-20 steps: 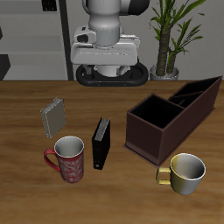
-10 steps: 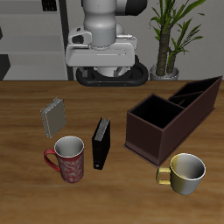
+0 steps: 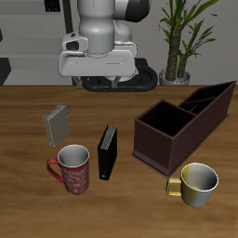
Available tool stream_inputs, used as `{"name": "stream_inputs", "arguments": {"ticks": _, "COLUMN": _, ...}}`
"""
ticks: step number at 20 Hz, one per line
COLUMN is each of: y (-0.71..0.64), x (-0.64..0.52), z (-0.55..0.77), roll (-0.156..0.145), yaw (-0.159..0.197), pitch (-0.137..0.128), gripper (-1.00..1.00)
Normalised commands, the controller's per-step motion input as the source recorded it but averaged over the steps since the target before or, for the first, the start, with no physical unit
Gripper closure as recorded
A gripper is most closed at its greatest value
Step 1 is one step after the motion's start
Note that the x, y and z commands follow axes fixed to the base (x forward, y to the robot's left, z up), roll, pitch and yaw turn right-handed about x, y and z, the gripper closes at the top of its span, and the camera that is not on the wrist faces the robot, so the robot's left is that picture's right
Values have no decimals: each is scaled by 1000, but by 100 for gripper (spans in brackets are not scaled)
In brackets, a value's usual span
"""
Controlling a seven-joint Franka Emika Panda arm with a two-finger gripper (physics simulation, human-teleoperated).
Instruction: Place the red mug into the left desk caddy's right compartment and place the yellow book into the left desk caddy's back compartment
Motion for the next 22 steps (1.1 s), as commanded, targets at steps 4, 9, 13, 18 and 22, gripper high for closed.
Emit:
{"name": "stream_inputs", "arguments": {"ticks": 4, "y": -93, "x": 285, "z": 35, "roll": -1, "yaw": 15, "pitch": -48, "gripper": -100}}
{"name": "stream_inputs", "arguments": {"ticks": 9, "y": -65, "x": 231, "z": -59, "roll": -3, "yaw": -5, "pitch": 9, "gripper": -100}}
{"name": "stream_inputs", "arguments": {"ticks": 13, "y": -16, "x": 307, "z": -144, "roll": 53, "yaw": 16, "pitch": 18, "gripper": -100}}
{"name": "stream_inputs", "arguments": {"ticks": 18, "y": -28, "x": 218, "z": -48, "roll": 14, "yaw": 10, "pitch": 1, "gripper": -100}}
{"name": "stream_inputs", "arguments": {"ticks": 22, "y": 93, "x": 355, "z": 45, "roll": 63, "yaw": 40, "pitch": -1, "gripper": -100}}
